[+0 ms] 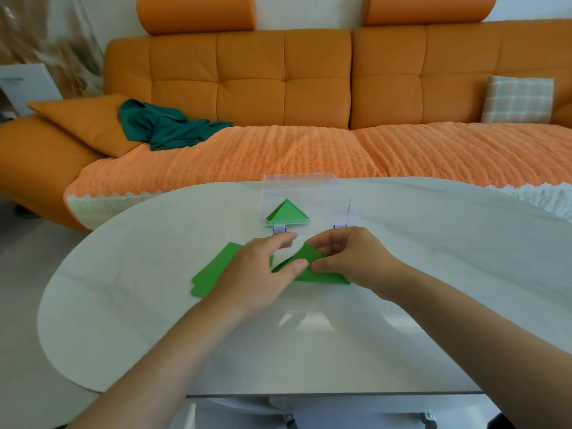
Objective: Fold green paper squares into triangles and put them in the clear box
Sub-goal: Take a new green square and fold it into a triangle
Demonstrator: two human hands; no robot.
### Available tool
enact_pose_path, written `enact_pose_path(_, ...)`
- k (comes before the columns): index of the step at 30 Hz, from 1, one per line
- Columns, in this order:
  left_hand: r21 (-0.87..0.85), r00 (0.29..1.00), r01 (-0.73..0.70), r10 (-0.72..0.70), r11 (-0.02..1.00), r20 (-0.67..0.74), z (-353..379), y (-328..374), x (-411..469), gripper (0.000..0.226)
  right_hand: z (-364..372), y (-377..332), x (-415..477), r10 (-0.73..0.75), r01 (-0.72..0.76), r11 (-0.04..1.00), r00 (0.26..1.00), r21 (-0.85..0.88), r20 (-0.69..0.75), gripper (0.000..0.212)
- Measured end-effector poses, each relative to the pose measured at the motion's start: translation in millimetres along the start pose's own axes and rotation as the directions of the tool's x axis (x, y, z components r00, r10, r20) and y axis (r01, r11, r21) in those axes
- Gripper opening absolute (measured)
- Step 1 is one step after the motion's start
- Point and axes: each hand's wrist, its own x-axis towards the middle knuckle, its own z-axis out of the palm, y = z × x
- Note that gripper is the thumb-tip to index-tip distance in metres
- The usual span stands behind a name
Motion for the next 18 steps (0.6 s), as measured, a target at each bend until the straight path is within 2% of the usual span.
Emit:
enact_pose_path(4,-0.233,0.991,0.08,-0.102,0.969,-0.083,15,1,6,0.026,1,1,0,-0.033,0.032,0.998,0.999,0.046,0.027,0.028)
enact_pose_path(7,-0.335,0.982,0.096,-0.144,0.937,-0.123,18,1,10,0.02,3,2,-1,-0.045,0.045,0.999,0.999,0.001,-0.009,0.013)
enact_pose_path(11,-0.3,0.982,0.09,-0.134,0.95,-0.129,20,0,9,0.025,4,6,2,-0.075,0.065,0.987,0.995,-0.144,-0.065,0.01)
enact_pose_path(18,-0.238,0.973,0.043,-0.095,0.97,-0.212,29,-2,9,0.026,9,8,1,-0.186,0.17,0.949,0.982,-0.266,-0.037,0.018)
